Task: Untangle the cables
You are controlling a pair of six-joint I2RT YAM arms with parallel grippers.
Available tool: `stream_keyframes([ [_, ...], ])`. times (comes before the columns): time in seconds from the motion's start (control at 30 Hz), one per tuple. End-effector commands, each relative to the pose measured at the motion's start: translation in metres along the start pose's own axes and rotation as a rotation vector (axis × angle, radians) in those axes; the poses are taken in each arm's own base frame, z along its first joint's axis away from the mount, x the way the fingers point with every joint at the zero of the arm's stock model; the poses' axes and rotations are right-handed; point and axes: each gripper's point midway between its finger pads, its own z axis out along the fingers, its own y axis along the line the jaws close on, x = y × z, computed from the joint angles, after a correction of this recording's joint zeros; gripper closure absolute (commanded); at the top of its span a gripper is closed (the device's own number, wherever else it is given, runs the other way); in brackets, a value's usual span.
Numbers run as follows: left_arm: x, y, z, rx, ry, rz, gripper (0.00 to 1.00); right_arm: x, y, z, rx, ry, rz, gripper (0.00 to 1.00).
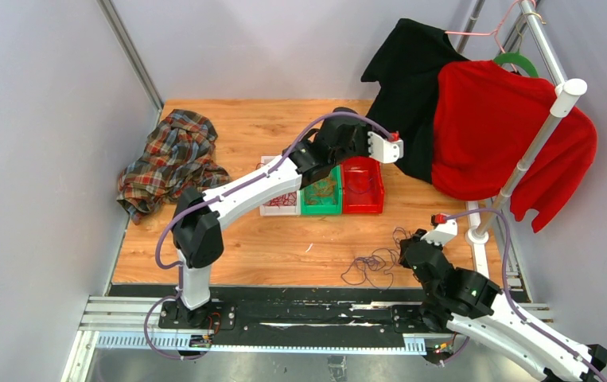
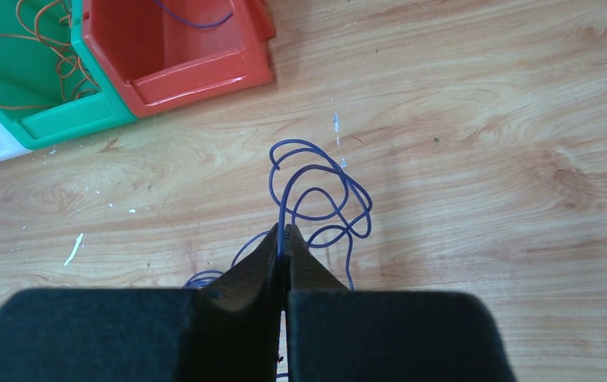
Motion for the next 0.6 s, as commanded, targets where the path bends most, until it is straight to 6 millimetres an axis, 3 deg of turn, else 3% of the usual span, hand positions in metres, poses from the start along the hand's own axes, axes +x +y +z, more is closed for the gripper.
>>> stream_keyframes([
  [0.0, 0.007, -0.010, -0.007, 0.055, 0.032, 0.006, 1.00, -0.007, -0.007, -0.002, 0.035, -0.024, 0.025, 0.99],
  [0.33, 0.035, -0.066, 0.037, 0.148, 0.091, 0.109, 1.00, -0.010, -0.013, -0.005, 0.058, -0.026, 0.031, 0.99],
  [0.57, 0.040, -0.107, 0.051, 0.253, 0.077, 0.053, 1.00, -0.012, -0.016, -0.008, 0.075, -0.029, 0.048, 0.99],
])
